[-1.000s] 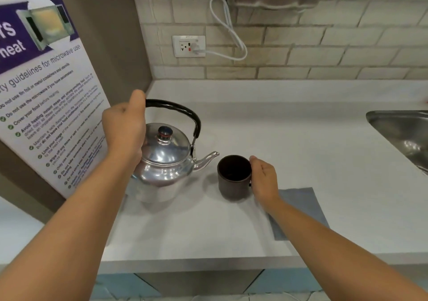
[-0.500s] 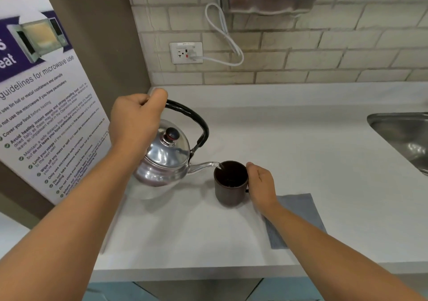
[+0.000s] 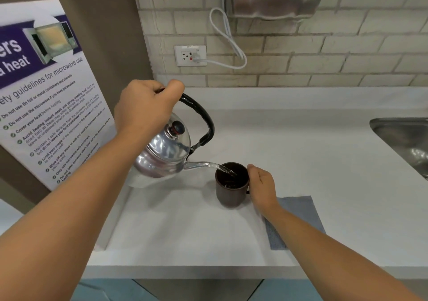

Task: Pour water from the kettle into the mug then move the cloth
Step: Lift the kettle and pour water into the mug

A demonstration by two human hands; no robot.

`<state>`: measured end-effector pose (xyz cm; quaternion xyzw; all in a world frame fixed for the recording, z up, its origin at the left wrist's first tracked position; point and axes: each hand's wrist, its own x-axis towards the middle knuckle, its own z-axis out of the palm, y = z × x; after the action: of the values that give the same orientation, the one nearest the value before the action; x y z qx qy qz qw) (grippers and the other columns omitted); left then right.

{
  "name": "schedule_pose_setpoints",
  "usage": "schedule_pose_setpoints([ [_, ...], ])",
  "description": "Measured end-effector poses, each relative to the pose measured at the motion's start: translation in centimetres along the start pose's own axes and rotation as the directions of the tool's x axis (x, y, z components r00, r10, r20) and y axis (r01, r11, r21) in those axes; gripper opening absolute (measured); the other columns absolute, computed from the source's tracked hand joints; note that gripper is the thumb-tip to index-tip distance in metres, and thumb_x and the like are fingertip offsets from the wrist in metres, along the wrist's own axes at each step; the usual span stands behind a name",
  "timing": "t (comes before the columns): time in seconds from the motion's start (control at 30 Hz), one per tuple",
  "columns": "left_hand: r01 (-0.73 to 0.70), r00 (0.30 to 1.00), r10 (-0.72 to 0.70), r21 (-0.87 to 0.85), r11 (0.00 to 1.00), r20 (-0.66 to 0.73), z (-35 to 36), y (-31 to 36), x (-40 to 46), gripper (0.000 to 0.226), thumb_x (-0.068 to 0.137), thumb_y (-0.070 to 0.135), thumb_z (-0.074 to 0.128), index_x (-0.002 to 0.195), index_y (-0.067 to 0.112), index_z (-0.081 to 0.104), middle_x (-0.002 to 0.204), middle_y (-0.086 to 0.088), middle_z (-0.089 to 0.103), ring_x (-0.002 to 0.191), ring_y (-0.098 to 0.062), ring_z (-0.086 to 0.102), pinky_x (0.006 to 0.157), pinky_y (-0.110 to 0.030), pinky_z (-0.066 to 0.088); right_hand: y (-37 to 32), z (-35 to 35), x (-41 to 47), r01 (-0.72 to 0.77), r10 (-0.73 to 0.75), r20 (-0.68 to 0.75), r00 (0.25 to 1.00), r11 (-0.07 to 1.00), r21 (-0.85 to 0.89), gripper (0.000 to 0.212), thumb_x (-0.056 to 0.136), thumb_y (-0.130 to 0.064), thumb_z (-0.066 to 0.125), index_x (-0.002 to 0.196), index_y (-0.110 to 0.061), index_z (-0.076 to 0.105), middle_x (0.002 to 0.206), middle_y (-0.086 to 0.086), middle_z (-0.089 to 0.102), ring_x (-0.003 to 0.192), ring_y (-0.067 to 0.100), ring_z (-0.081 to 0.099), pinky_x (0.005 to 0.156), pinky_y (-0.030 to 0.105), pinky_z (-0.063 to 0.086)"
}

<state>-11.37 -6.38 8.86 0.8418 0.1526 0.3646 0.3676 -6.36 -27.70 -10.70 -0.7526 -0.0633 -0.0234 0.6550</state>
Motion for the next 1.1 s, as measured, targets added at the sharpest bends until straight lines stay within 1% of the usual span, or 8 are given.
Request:
schedule_pose_setpoints([
  [0.1,-0.024,1.000,0.024,0.041,0.999,0.000,-0.2,0.4,0.0,0.045,0.072,0.045,0.051,0.046,0.014,0.029,0.037,0.005,0.022,0.040,-0.013,0.021,0.051,-0.030,0.025,0.1,0.0,0.1,-0.010,0.010,0.006,1.000,1.000,0.003,0.048,0.096,-0.021,0.041,0.052,-0.023,0.024,0.048,-0.010,0.027,0.049,0.008,0.026,0.048,0.025,0.025],
  [0.2,-0.035,0.999,0.035,0.072,0.997,0.006,-0.3,0.7,0.0,0.045,0.071,0.045,0.051,0.046,0.014,0.030,0.038,0.005,0.022,0.043,-0.014,0.021,0.052,-0.030,0.026,0.2,0.0,0.1,-0.009,0.009,0.003,1.000,1.000,-0.005,0.048,0.097,-0.022,0.041,0.052,-0.023,0.025,0.050,-0.007,0.028,0.050,0.009,0.028,0.051,0.027,0.025],
  [0.33,-0.063,0.998,0.062,0.117,0.991,0.017,-0.3,1.1,0.0,0.044,0.071,0.046,0.050,0.047,0.014,0.031,0.039,0.005,0.022,0.046,-0.017,0.023,0.051,-0.029,0.026,0.2,0.0,0.0,-0.014,0.014,-0.003,1.000,1.000,-0.008,0.050,0.097,-0.022,0.041,0.050,-0.025,0.023,0.047,-0.012,0.028,0.048,0.007,0.027,0.049,0.025,0.025],
  [0.43,-0.086,0.996,0.083,0.135,0.987,0.022,-0.4,1.3,0.1,0.042,0.071,0.046,0.049,0.049,0.014,0.033,0.045,0.005,0.024,0.048,-0.018,0.024,0.051,-0.029,0.026,0.2,0.0,0.0,-0.012,0.012,-0.008,1.000,1.000,-0.007,0.051,0.097,-0.021,0.041,0.050,-0.025,0.023,0.046,-0.014,0.027,0.047,0.006,0.026,0.047,0.023,0.025],
  [0.57,-0.102,0.995,0.100,0.156,0.983,0.019,-0.4,1.7,0.3,0.040,0.070,0.047,0.048,0.052,0.014,0.037,0.050,-0.002,0.027,0.050,-0.020,0.025,0.050,-0.030,0.026,0.1,0.0,0.0,-0.011,0.011,-0.012,1.000,1.000,-0.009,0.050,0.096,-0.020,0.041,0.050,-0.025,0.023,0.045,-0.015,0.027,0.046,0.005,0.026,0.045,0.021,0.024],
  [0.7,-0.108,0.994,0.108,0.197,0.974,0.012,-0.3,1.9,0.5,0.041,0.069,0.048,0.048,0.052,0.013,0.034,0.048,0.001,0.025,0.049,-0.020,0.024,0.047,-0.029,0.024,0.1,0.0,0.0,-0.010,0.010,-0.007,1.000,1.000,-0.004,0.048,0.096,-0.020,0.041,0.051,-0.023,0.024,0.048,-0.010,0.028,0.047,0.007,0.026,0.047,0.022,0.025],
  [0.93,-0.114,0.993,0.115,0.229,0.967,0.012,0.0,2.2,0.8,0.044,0.069,0.049,0.048,0.051,0.012,0.034,0.038,0.002,0.025,0.045,-0.021,0.027,0.046,-0.027,0.026,0.2,0.0,0.0,-0.009,0.009,-0.002,1.000,1.000,0.008,0.049,0.097,-0.018,0.041,0.051,-0.024,0.024,0.045,-0.014,0.028,0.046,0.005,0.026,0.045,0.021,0.024],
  [1.1,-0.116,0.993,0.113,0.208,0.971,0.025,0.2,2.1,0.7,0.046,0.071,0.050,0.048,0.050,0.011,0.035,0.043,0.003,0.029,0.045,-0.021,0.030,0.048,-0.028,0.029,0.1,0.1,0.0,-0.012,0.012,-0.003,1.000,1.000,0.001,0.046,0.097,-0.018,0.041,0.054,-0.022,0.024,0.050,-0.009,0.027,0.050,0.007,0.026,0.051,0.026,0.025],
])
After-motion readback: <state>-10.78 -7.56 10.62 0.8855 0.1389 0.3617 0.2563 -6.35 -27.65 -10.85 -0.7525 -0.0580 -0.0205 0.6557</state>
